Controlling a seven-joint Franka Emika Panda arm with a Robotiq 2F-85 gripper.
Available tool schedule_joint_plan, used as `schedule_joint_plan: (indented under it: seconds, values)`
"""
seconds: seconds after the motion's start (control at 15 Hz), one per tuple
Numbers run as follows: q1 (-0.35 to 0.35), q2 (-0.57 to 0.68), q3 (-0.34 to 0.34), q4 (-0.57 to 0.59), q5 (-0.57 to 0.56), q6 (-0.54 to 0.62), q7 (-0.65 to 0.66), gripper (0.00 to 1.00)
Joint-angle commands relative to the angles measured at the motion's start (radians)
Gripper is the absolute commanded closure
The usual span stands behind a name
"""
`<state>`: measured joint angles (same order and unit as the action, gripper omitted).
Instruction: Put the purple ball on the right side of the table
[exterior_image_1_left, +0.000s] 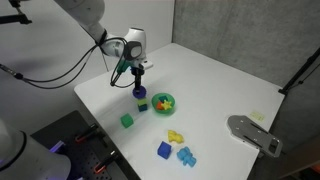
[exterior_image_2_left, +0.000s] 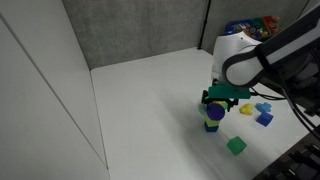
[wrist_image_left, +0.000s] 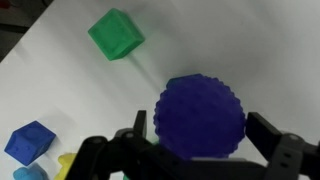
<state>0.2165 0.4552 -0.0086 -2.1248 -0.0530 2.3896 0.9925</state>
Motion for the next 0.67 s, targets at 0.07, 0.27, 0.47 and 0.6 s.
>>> schedule_joint_plan:
  seconds: [0.07, 0.27, 0.47, 0.6]
  values:
    - [0.006, 0.027, -0.009, 0.002, 0.005, 0.054, 0.000, 0.00]
    - [-0.010, 0.012, 0.004, -0.006, 0.025, 0.055, -0.039, 0.33]
    - [-0.032, -0.030, 0.022, -0.019, 0.051, 0.020, -0.125, 0.40]
    - [-0.051, -0.065, 0.034, -0.030, 0.065, -0.006, -0.228, 0.46]
